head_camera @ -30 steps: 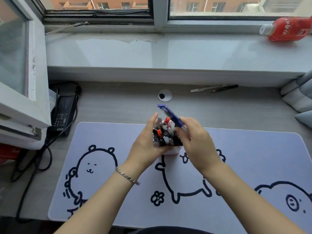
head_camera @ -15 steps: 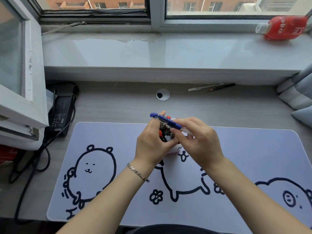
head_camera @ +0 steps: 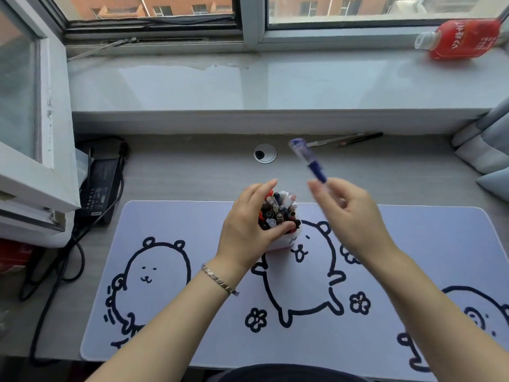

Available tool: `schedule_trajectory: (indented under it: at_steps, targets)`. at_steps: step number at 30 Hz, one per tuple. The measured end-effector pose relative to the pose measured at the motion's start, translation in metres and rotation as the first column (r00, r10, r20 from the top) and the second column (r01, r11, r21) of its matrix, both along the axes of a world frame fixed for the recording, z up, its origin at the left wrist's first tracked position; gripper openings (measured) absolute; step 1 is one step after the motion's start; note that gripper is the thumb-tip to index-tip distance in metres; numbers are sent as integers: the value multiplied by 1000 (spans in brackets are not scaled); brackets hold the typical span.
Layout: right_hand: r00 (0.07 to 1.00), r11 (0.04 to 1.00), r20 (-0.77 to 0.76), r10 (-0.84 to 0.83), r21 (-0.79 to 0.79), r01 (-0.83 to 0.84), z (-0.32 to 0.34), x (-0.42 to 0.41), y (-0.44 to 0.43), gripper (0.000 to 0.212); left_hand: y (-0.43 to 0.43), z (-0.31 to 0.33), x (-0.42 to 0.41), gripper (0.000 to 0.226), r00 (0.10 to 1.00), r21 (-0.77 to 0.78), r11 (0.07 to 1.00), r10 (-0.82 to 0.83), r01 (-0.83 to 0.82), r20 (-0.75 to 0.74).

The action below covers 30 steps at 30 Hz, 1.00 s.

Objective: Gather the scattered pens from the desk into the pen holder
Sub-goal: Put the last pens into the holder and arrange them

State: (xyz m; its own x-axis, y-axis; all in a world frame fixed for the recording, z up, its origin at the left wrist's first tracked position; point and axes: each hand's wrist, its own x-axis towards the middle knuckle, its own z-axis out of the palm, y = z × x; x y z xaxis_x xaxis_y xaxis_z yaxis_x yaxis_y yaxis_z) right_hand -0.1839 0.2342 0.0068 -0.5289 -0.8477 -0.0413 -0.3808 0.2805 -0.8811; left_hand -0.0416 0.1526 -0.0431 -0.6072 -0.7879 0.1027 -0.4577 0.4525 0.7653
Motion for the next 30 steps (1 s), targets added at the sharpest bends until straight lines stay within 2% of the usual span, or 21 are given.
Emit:
schedule_trajectory:
  at_steps: [1,4,7,9,13,17,20,22,27,30]
  targets:
    - [998,999,57,-26,-29,27,0,-5,8,16,0,0,-1,71,1000,-5,1000,-13,13,-4]
    - [990,997,129,-64,-38,70,-9,-12,28,28,2,-1,-6,74,995,-140,986,-81,88,58]
    - [956,984,242,-167,-26,178,-11,-12,35,24,4,-5,-14,64,994,-275,960,-29,57,106]
    - [922,971,322,-214,-36,237,-9,-13,38,19,1,-4,-18,53,997,-273,962,22,-2,72]
    - [864,949,451,-223,-102,298,-8,-14,39,16,-4,-4,-22,43,998,-221,975,11,1,54]
    - [904,947,366,-223,-140,290,-9,-11,40,21,-7,-2,-22,40,999,-206,978,-13,21,39]
    - [921,938,347,-180,-221,267,-10,-1,41,37,-8,-1,-21,46,997,-205,977,-41,54,67]
    - [953,938,276,-125,-280,204,-12,5,40,44,-8,-1,-20,49,990,-219,970,-88,110,106]
    - [983,944,181,-29,-319,86,-13,11,35,11,-7,-3,-19,35,988,-221,967,-101,124,114]
    - [989,946,145,-6,-320,52,-18,11,29,4,-6,-4,-20,34,991,-222,968,-98,117,92]
